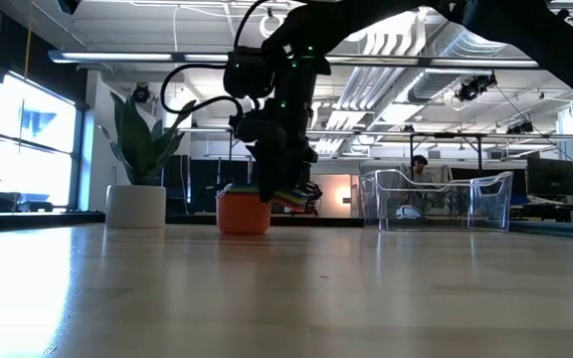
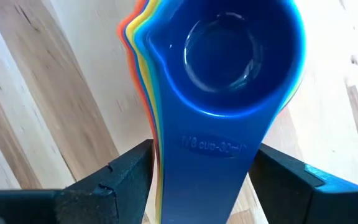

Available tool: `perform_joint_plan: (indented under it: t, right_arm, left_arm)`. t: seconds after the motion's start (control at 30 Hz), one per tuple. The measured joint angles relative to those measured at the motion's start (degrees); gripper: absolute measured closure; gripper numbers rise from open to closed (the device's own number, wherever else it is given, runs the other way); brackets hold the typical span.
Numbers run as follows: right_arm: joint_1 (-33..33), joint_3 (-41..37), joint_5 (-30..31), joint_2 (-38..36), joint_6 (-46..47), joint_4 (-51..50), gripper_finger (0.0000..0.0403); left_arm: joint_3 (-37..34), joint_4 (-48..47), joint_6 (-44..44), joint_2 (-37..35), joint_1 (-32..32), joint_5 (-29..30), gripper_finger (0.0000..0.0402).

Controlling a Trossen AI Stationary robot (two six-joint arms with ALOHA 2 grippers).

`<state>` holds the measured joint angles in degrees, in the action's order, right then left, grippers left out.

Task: Nest measuring cups in basket
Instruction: Put the measuring cups into the bin

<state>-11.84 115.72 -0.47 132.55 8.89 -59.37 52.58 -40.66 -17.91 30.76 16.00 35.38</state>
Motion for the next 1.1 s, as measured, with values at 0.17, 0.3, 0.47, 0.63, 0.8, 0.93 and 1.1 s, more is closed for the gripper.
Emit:
perform_joint_plan:
  t: [0.17,0.3,0.47,0.63,0.8,0.93,1.1]
  right_arm:
    - [0.0,-0.4,0.0,0.0,0.1,-0.3,0.0161]
    - [0.0,-0.4,0.0,1.3,0.2,-0.8,0.0161]
    - [0.1,-0.4,0.0,1.9,1.6,-0.7,0.0161]
    - [0.1,-0.4,0.9,1.9,1.9,-0.4,0.0168]
    - [0.3,-0.4,0.1,2.1,3.1,-0.3,0.0206]
    - [0.3,-0.4,-1.3,2.1,3.1,-0.2,0.0253]
    - [0.4,-0.4,-1.6,2.1,3.1,-0.3,0.0270]
  left_arm:
    - [0.0,0.0,0.0,0.0,0.0,0.0,0.0355]
    - [0.0,0.0,0.0,0.0,0.0,0.0,0.0355]
    - [0.0,-0.1,0.0,0.0,0.0,0.0,0.0355]
    - [0.0,-0.1,0.0,0.0,0.0,0.0,0.0355]
    - [0.0,-0.2,0.1,0.0,0.0,0.0,0.0355]
    - [0.0,-0.2,0.1,0.0,0.0,0.0,0.0355]
    - [0.0,-0.2,0.1,0.0,0.0,0.0,0.0355]
